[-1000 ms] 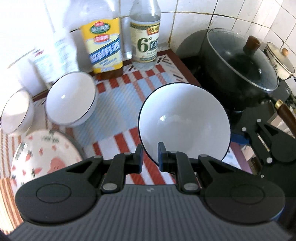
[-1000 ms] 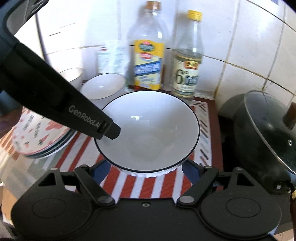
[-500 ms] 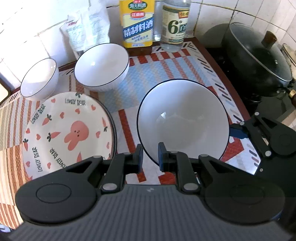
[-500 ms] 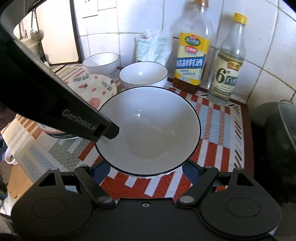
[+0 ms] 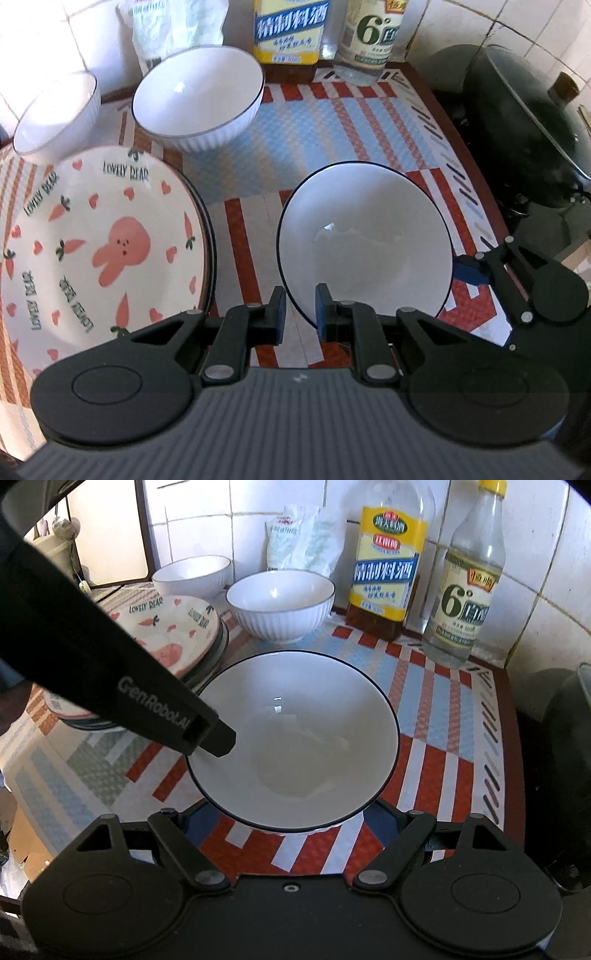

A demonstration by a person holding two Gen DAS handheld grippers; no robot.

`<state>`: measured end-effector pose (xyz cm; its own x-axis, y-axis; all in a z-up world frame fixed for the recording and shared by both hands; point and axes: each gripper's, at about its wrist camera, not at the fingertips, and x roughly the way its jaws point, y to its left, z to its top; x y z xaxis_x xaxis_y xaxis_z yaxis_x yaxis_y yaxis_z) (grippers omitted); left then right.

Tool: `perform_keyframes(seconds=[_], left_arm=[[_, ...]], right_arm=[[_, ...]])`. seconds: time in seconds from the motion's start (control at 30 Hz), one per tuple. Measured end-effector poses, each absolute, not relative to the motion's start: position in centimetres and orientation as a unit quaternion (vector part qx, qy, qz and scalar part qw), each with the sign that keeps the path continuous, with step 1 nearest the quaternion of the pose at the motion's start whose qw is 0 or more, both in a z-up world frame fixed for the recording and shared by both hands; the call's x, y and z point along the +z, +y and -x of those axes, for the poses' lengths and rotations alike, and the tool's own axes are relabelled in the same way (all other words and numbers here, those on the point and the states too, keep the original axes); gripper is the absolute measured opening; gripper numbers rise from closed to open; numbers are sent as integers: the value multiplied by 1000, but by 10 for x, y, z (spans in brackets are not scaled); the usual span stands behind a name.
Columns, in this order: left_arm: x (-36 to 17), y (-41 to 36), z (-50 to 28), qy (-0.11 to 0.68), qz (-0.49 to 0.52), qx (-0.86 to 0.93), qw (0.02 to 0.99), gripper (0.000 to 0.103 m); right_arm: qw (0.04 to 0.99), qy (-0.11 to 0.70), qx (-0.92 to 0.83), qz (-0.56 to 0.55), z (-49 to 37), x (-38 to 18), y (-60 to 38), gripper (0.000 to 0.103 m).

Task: Organize plates and bowls
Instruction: 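Lift the white bowl with both tools and carry it toward the plate stack, then lower the white bowl onto the bunny plate and open both tools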

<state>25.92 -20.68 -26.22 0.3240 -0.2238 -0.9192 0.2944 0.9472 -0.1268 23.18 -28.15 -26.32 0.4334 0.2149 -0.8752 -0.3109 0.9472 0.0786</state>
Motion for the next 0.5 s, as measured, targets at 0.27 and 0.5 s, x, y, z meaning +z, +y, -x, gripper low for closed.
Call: perform_keyframes(seconds=[0.27,0.5], left_arm=[[-264,-203,-262,564,-25,-152,811,15],[-258,-212,-257,573,-44,-143,806,17]], right_arm=[[845,510,153,48,-231,-264,-279,87],[840,523,141,42,-215,-253,-276,87]])
